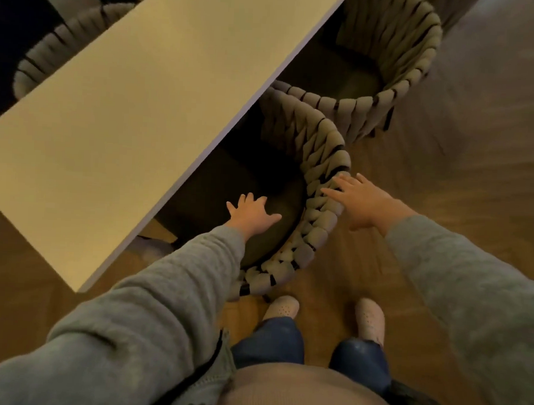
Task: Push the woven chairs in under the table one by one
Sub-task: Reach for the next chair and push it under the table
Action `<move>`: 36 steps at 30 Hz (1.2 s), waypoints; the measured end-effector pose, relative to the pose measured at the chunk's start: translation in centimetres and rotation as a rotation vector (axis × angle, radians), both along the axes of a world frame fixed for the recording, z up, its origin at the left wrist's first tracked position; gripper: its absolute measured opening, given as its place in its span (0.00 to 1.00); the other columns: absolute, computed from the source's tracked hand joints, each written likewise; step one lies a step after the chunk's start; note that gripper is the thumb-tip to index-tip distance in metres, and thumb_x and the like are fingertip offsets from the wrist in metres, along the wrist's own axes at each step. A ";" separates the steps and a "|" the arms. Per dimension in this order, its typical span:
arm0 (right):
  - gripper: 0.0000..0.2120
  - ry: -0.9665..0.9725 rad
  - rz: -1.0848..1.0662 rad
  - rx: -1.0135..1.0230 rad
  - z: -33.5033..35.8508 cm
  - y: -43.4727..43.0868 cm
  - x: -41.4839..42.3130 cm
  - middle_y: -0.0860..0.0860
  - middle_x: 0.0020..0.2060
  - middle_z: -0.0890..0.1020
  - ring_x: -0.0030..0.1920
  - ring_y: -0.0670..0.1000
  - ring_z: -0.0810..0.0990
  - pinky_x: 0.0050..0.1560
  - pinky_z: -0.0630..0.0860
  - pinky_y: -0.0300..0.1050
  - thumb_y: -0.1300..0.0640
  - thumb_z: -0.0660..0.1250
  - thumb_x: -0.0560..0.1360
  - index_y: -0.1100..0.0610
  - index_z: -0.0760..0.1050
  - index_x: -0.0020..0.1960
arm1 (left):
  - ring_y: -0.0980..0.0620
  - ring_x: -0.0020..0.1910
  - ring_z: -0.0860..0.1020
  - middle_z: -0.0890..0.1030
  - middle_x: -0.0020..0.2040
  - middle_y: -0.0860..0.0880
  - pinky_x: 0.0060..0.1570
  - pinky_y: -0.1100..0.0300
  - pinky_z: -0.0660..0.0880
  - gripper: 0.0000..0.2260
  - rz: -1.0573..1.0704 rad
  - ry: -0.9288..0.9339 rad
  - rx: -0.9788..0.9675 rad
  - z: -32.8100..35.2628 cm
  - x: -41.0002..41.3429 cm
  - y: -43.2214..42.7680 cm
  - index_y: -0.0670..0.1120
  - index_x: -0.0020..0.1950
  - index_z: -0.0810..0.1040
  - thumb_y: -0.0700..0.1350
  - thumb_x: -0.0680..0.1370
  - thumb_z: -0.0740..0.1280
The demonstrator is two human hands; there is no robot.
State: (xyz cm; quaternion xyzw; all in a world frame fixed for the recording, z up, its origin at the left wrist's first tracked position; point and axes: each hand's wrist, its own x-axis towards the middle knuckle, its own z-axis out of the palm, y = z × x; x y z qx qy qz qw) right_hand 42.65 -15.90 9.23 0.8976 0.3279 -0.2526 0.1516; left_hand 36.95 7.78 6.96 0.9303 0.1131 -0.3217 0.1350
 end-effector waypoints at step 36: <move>0.19 -0.009 0.617 -0.141 -8.7 2.1 5.6 0.50 0.63 0.76 0.66 0.56 0.71 0.73 0.59 0.61 0.52 0.63 0.78 0.45 0.69 0.68 | 0.51 0.47 0.79 0.80 0.48 0.52 0.48 0.56 0.78 0.27 0.173 -0.111 0.053 -7.2 -9.3 -8.3 0.56 0.71 0.68 0.51 0.73 0.70</move>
